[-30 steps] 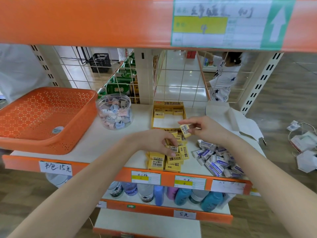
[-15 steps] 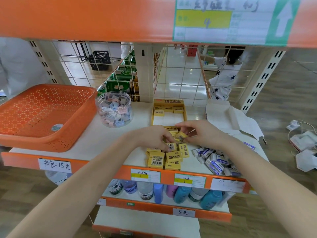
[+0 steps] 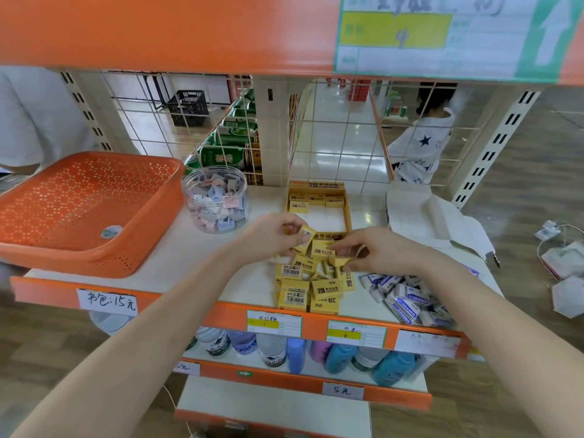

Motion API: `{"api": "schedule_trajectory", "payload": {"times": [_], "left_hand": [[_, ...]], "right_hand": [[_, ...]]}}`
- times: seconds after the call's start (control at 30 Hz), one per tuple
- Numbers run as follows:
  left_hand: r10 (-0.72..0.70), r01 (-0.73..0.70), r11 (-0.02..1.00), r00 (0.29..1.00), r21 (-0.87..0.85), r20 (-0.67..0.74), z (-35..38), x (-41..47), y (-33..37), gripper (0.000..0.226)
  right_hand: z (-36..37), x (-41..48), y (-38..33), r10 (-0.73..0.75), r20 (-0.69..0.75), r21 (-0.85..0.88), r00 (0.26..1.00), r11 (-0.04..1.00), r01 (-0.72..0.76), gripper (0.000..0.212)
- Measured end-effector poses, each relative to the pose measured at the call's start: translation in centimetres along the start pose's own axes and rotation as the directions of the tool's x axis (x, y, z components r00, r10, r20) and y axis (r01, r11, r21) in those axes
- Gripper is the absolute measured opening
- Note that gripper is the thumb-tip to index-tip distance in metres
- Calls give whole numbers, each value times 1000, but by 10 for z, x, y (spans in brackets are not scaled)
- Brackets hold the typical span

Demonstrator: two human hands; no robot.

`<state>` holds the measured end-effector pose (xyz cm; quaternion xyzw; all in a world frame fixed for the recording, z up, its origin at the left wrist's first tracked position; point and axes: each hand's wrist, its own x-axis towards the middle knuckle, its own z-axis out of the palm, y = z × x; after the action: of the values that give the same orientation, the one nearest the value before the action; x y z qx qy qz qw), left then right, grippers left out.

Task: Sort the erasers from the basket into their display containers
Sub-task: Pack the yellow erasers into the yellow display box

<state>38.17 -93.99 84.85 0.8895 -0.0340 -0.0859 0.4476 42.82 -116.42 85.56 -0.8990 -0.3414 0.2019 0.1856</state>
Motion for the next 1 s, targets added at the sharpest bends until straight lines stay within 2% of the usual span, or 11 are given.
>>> {"api": "schedule_trajectory", "payload": {"times": [0.07, 0.2, 0.4, 0.63, 0.73, 1.0], "left_hand": [[-7, 7, 1000, 1000, -21, -15, -1, -1, 1, 19], [-10, 7, 998, 999, -67, -41, -2, -1, 2, 23], [-7, 1, 991, 999, -131, -41, -3, -2, -3, 30], [-2, -14, 985, 996, -173, -90, -7, -1, -14, 30], [-10, -5, 984, 997, -177, -81, -12, 0, -18, 32], [-20, 14, 985, 999, -175, -32, -18, 9, -28, 34]], "right_hand": [[1, 1, -3, -6, -41, 38, 999, 999, 7, 46], [0, 4, -9, -29, -160, 111, 987, 993, 47, 31], [0, 11, -11, -29, -286, 108, 958, 992, 62, 28], [-8, 32, 0, -40, -408, -50, 912, 999, 21, 29], [-14, 45, 5, -3, -406, -88, 914, 996, -36, 33], [-15, 83, 3, 77, -279, -268, 957, 951, -154, 36]]}}
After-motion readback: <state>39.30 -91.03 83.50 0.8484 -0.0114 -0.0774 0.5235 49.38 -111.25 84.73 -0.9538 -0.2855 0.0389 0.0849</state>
